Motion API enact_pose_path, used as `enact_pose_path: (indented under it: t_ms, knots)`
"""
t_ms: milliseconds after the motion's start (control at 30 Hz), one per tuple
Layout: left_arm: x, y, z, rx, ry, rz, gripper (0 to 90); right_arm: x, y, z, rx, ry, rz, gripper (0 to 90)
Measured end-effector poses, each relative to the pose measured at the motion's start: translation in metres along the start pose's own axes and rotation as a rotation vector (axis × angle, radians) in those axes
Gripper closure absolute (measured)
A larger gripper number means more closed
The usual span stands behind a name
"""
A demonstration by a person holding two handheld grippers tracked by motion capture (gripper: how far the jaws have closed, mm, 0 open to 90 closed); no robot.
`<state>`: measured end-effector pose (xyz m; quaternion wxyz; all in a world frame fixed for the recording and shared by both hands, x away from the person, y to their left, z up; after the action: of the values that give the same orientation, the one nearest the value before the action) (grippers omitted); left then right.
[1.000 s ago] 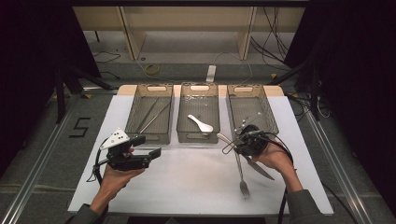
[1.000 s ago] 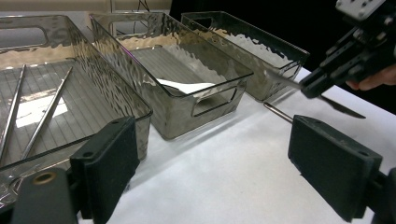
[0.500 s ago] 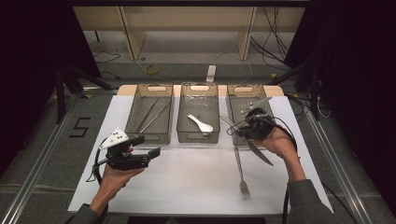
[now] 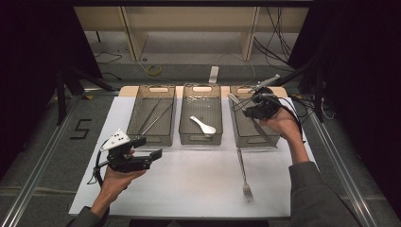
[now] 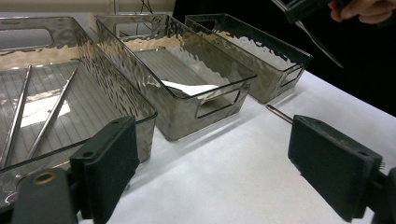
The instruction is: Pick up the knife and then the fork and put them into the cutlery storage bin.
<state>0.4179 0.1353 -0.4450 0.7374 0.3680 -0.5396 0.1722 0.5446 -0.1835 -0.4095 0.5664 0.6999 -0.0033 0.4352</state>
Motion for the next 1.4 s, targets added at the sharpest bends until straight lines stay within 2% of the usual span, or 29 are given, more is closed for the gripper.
enact_pose_path:
  t_ms: [467, 600, 767, 900, 1400]
  knots:
    - [0.001, 0.001, 0.000, -0.003, 0.000, 0.003, 15.4, 0.030, -0.005, 0.028, -0.049, -0.045, 0.013, 80.9]
    - [0.001, 0.001, 0.000, -0.003, 0.000, 0.005, 15.5, 0.036, -0.008, 0.033, -0.044, -0.075, 0.017, 80.9]
    - [0.001, 0.001, 0.000, -0.004, 0.001, 0.007, 15.4, 0.041, -0.012, 0.043, -0.067, -0.103, 0.025, 80.9]
    - [0.001, 0.001, 0.000, -0.004, 0.002, 0.008, 15.4, 0.040, -0.017, 0.050, -0.081, -0.117, 0.019, 80.9]
    - [0.001, 0.001, 0.000, -0.007, 0.005, 0.007, 15.5, 0.029, -0.039, 0.074, -0.156, -0.124, 0.008, 80.9]
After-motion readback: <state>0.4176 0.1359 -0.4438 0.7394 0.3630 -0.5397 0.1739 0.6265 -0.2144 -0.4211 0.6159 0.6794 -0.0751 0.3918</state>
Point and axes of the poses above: each handheld gripper's, and its own axes: y roughly backward along the jaws, x roughly out of its top, z roughly to its right, the point moved 10 cm from there along -y, roughly forward along the jaws, and after that the axes turned 5 degrees about -y, right-handed, at the moved point
